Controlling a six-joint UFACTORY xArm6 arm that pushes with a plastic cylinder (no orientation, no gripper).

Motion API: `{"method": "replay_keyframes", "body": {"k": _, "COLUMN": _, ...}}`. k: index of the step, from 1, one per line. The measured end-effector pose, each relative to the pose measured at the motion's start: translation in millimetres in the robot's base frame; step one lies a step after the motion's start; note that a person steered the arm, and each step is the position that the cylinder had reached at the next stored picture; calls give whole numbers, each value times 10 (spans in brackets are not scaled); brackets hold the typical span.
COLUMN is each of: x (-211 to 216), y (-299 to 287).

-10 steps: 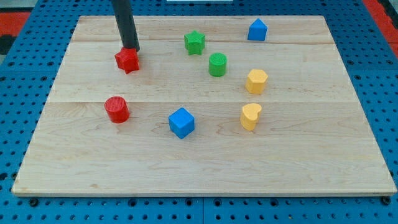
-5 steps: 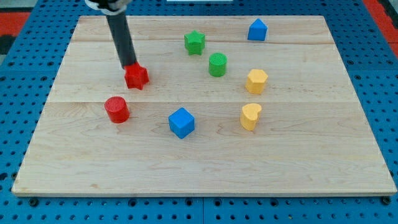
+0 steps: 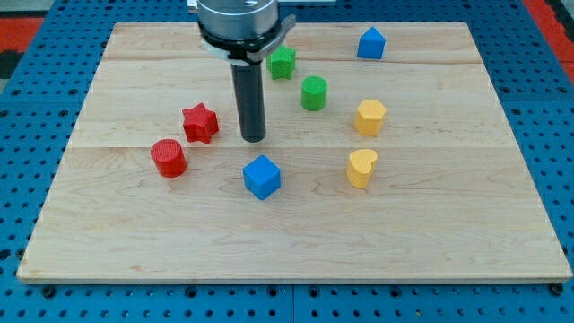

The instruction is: Move the red blocks closer to each other

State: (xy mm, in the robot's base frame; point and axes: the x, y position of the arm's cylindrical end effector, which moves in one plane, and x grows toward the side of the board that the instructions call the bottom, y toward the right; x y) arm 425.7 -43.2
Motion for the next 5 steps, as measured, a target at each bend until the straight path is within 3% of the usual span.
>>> {"method": "replay_keyframes", "body": {"k": 1, "x": 274, "y": -129}}
{"method": "replay_keyframes", "body": {"k": 2, "x": 930, "y": -644}}
{"method": "replay_keyframes", "body": {"k": 3, "x": 942, "y": -1099}}
{"method": "replay_keyframes", "body": {"k": 4, "x": 450, "y": -1074}}
{"method": "replay_keyframes", "body": {"k": 5, "x": 329, "y": -994}}
